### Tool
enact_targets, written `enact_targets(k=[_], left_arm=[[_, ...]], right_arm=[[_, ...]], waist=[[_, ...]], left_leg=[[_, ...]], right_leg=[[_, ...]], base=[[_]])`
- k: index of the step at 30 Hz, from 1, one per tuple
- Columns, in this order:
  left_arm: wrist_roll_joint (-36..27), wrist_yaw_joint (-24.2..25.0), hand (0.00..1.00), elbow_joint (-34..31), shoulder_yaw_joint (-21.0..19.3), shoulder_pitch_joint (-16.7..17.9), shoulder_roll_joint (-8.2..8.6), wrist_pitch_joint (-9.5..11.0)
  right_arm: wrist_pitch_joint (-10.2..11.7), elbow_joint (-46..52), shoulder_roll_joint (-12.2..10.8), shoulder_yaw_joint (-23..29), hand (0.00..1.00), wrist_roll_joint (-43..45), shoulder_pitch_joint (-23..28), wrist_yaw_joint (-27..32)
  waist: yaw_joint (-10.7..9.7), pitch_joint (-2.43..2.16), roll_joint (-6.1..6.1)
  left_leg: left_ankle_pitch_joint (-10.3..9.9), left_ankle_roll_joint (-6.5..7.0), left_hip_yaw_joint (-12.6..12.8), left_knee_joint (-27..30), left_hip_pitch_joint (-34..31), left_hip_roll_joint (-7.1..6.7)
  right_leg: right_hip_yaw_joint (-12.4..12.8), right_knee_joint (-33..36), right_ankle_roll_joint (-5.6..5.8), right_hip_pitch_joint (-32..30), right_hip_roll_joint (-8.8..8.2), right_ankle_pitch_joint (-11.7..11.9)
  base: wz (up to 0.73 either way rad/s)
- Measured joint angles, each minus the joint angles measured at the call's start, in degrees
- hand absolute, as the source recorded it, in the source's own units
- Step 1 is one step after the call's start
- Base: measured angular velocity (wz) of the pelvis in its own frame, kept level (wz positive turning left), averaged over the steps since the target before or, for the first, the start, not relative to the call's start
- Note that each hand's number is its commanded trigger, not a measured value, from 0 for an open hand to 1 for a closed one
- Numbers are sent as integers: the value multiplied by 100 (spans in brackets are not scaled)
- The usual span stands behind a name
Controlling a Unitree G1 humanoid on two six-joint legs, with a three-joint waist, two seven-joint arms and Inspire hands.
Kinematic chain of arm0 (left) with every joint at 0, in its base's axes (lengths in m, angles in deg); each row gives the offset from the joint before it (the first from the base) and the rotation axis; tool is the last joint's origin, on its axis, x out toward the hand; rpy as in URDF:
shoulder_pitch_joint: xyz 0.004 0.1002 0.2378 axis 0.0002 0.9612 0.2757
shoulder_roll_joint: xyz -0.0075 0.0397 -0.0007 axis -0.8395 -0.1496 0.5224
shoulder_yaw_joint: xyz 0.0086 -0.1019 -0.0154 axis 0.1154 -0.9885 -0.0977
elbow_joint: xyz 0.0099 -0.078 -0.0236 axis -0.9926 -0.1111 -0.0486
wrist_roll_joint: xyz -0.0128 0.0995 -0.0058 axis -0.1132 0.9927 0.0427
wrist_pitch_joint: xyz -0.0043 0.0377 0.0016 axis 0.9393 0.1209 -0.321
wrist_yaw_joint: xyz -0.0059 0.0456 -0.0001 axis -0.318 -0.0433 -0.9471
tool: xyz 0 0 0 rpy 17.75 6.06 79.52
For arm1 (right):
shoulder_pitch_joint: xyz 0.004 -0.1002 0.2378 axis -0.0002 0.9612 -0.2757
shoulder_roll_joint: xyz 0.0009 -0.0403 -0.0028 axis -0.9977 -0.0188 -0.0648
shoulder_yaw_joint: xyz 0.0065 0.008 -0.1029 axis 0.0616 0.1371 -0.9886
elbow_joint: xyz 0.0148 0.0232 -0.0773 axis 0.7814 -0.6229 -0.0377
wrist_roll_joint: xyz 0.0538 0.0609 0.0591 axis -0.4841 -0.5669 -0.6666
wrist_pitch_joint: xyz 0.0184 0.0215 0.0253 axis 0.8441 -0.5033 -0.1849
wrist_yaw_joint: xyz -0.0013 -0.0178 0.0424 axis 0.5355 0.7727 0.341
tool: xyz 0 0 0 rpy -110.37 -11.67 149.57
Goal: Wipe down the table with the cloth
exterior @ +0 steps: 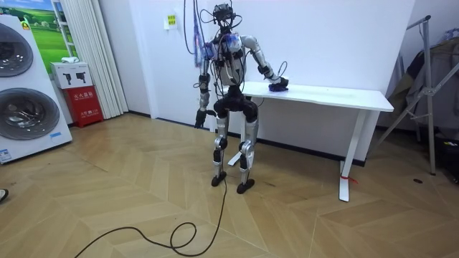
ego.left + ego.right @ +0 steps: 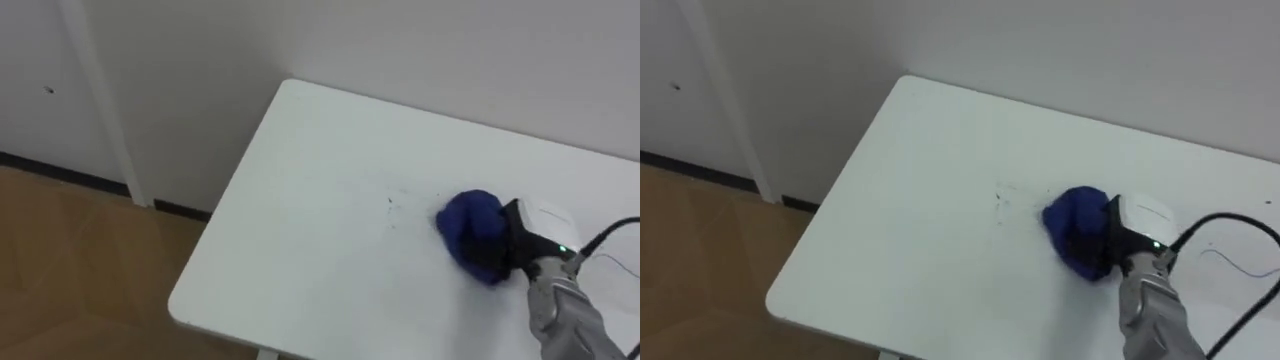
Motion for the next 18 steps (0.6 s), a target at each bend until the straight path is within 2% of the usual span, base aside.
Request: enact_targets(k=[3,5,8,11,15,18], left_arm=[[118,-9,0,-2,-113,8,-4,15],[122,-5,0,-11,-265,32,17,0],[212,-27,0,-140,-555,46,30,-17],[307,-60,0,-164,-940,54,67,-9],[300,-202,0,-182,-971,54,122,-4],[199,-222,0,-187,-813,-7,157,9]], right_arm=[[211,-163,-18,219,100,-149,300,575],[307,-282,-20,401,100,-425,518,945],[429,-305,-42,719,100,-844,846,1190],[557,-551,-84,1085,100,-1192,930,1201],[600,-730,-93,1270,100,-1519,884,1093],[423,-686,-115,1167,100,-1549,573,816]], waist=[[-77,-39,46],[-85,-96,113],[-181,-114,124],[-293,-146,111],[-393,-171,115],[-304,-164,152]], left_leg=[[-24,78,-86,-4,-18,-77],[-25,129,-173,4,-5,-155],[-13,180,-353,33,-10,-236],[-12,188,-405,60,8,-262],[-10,208,-524,75,56,-302],[-7,215,-436,74,63,-279]], right_leg=[[-144,12,75,79,-90,-46],[-159,11,126,138,-152,-64],[-271,24,154,228,-221,-62],[-316,35,174,310,-242,-48],[-414,35,185,412,-266,-40],[-393,56,187,354,-259,-40]], base=[[35],[23],[39],[28],[16],[-30]])
